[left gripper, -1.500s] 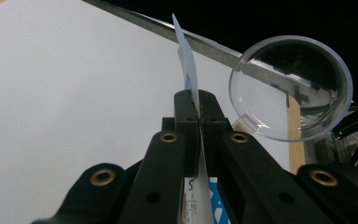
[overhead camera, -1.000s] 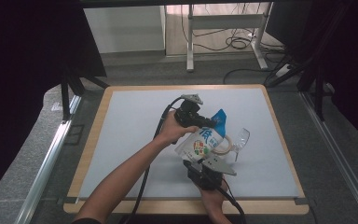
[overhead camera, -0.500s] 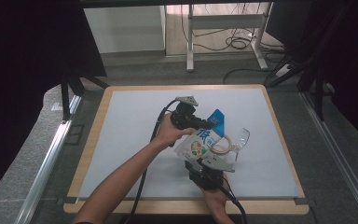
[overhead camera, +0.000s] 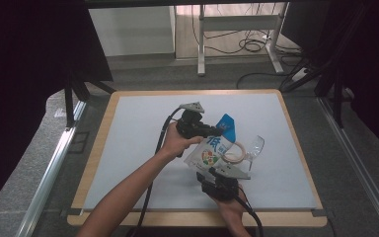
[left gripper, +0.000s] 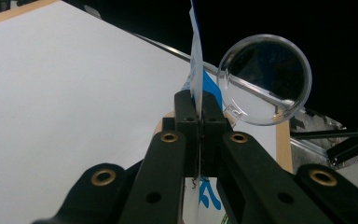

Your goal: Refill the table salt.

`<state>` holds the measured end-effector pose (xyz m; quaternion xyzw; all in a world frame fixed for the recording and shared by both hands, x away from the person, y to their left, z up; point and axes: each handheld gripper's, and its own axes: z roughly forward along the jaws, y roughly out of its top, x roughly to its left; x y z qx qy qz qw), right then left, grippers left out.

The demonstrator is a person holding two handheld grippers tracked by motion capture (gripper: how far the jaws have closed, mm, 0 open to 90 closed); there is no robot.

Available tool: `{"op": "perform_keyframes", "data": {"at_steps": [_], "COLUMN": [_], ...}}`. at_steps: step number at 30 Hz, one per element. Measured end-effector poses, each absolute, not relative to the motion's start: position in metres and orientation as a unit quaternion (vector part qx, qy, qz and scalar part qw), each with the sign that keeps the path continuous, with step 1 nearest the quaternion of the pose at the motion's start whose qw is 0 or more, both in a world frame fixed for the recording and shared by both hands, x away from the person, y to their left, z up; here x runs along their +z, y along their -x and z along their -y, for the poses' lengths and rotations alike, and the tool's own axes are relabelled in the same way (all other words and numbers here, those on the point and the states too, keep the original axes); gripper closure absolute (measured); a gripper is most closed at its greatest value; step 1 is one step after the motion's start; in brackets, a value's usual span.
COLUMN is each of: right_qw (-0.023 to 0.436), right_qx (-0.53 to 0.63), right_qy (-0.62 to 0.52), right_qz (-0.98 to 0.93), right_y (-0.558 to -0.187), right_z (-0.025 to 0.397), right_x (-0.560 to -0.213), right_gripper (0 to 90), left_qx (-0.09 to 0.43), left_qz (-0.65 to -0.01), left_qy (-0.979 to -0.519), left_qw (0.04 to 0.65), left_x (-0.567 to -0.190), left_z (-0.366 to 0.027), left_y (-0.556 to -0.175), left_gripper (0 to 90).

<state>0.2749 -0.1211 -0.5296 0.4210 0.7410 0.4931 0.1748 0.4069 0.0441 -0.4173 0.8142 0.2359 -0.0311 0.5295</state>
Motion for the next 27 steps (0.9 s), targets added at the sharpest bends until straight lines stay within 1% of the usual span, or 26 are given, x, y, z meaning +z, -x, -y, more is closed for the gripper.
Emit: {"op": "perform_keyframes", "data": {"at_steps": [7,11,27], "right_qw": [0.168,0.144,0.146], "right_qx": [0.491,0.494,0.489], "right_qy": [-0.427,-0.430,-0.430], "right_qz": [-0.740,-0.742,-0.745], "right_y": [-0.274,-0.276,-0.277], "right_z": [0.130,0.134,0.138], "right_x": [-0.529,-0.530,-0.530], "right_gripper": [45.3,43.9,43.1], "left_qx": [-0.026,-0.025,-0.027], "left_qz": [-0.243,-0.248,-0.257], "left_qy": [-0.806,-0.803,-0.789], "left_qw": [0.538,0.541,0.557], "left_x": [-0.419,-0.421,-0.427], "left_z": [-0.051,-0.056,-0.076], "left_y": [-0.405,-0.405,-0.403], "left_gripper": [89.4,89.4,89.5]}}
